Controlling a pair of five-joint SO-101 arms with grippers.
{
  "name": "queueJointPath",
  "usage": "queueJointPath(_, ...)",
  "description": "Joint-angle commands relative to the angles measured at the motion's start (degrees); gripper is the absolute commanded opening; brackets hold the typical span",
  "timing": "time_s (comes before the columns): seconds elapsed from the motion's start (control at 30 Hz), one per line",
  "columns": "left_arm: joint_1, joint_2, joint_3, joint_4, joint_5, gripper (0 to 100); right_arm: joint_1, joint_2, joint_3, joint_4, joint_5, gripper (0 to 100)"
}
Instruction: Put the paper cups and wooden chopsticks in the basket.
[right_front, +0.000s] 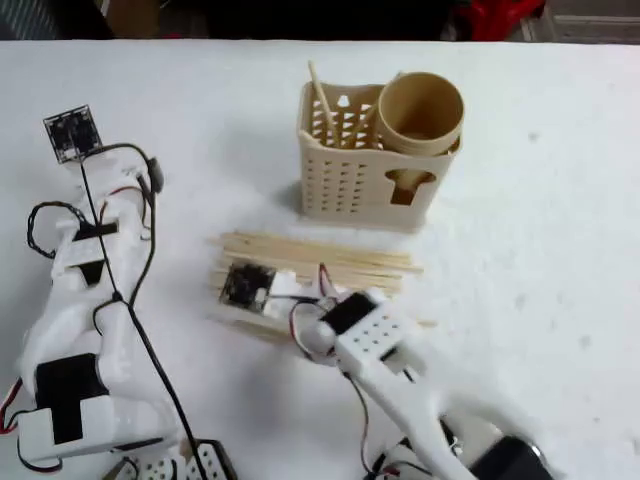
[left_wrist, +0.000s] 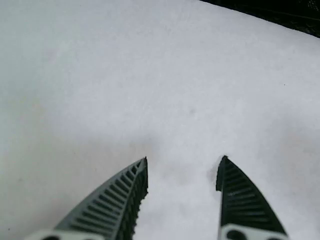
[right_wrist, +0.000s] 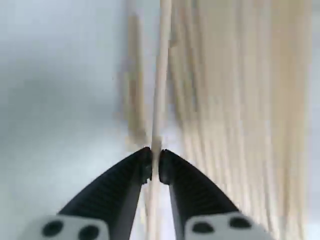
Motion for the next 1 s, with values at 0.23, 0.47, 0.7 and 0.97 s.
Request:
queueJointPath(0.23,0.7,-0.2,-2.9,0.1,0.4,23,2.2,-24.0,-1.5,6.5,-1.6,1.6)
queueJointPath(0.47,0.7,-0.2,-2.8,0.1,0.4,23,10.1,-30.0,-15.7,-0.7,-13.6,1.6)
queueJointPath(0.7,0.7,-0.2,-2.8,0.1,0.4,23,14.5,-20.8,-28.8,-23.6,-18.5,1.6)
queueJointPath(0.97,0.7,-0.2,-2.9,0.1,0.4,23,15.6,-2.8,-36.5,-41.9,-18.5,1.8)
